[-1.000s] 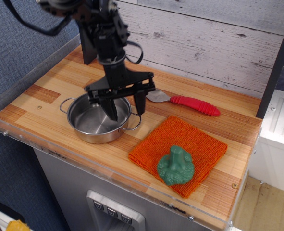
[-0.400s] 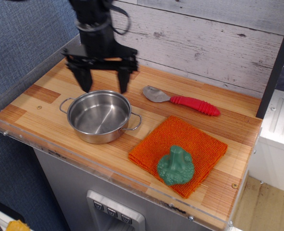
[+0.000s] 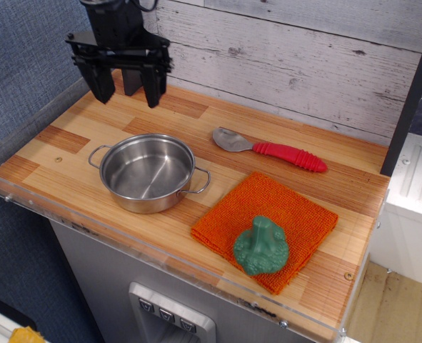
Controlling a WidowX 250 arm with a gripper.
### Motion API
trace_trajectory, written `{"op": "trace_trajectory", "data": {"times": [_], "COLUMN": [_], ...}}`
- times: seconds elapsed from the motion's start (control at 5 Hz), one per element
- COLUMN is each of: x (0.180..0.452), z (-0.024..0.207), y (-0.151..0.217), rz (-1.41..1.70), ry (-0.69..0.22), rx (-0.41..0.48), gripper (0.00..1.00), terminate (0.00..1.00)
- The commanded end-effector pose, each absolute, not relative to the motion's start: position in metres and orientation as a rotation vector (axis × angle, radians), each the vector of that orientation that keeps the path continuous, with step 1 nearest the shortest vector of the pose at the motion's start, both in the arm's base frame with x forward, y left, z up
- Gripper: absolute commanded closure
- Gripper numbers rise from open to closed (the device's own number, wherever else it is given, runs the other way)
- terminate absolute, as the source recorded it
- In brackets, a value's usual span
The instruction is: Place the pot to the left of the orange towel
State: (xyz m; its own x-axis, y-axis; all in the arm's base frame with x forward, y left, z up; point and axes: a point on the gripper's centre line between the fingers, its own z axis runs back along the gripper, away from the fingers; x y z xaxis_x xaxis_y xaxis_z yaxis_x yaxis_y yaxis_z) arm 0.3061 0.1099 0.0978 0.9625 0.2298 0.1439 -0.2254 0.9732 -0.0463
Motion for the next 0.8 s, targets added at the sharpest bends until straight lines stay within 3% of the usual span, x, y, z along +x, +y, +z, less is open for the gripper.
{"op": "trace_trajectory", "data": {"times": [0.0,0.4,0.6], "x": [0.3154,0.3176,0.3176], "z": [0.1206,0.1180,0.1180], "y": [0.1384,0.1478,0.1478], "rz": [0.192,0.191,0.191], "ry": [-0.216,-0.219,-0.219], "rx": [0.050,0.061,0.061], "gripper": [0.00,0.00,0.00], "terminate": [0.00,0.00,1.00]}}
